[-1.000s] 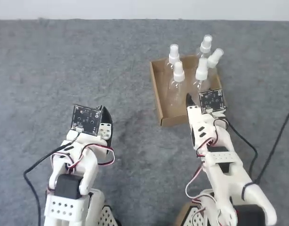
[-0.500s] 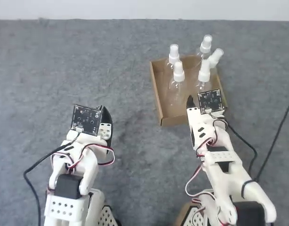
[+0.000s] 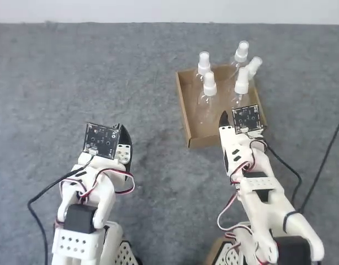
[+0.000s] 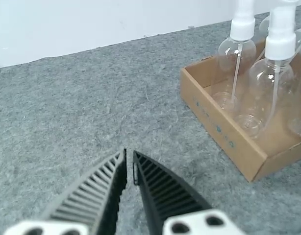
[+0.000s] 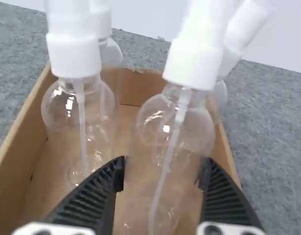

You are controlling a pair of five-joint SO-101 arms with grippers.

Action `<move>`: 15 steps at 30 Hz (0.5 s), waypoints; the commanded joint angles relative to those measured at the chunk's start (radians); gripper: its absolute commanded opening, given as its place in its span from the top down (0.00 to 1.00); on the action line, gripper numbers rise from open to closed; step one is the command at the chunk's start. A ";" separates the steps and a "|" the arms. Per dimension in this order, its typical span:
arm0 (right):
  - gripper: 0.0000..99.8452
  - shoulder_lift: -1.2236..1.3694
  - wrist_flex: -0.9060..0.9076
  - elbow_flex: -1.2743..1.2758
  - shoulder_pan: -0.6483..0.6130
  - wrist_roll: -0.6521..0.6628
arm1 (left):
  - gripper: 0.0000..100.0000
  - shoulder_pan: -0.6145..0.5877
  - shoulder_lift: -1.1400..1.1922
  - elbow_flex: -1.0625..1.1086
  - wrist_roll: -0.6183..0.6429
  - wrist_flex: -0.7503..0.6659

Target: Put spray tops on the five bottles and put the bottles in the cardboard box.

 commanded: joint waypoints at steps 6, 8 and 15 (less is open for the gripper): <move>0.84 -0.010 -0.028 -0.014 -0.008 0.014 | 0.99 -0.005 -0.015 -0.010 -0.006 -0.029; 0.84 -0.010 -0.030 -0.014 -0.005 0.014 | 0.99 -0.005 -0.015 -0.010 -0.006 -0.031; 0.84 -0.010 -0.208 0.071 -0.002 0.015 | 0.99 -0.005 -0.015 -0.010 -0.006 -0.031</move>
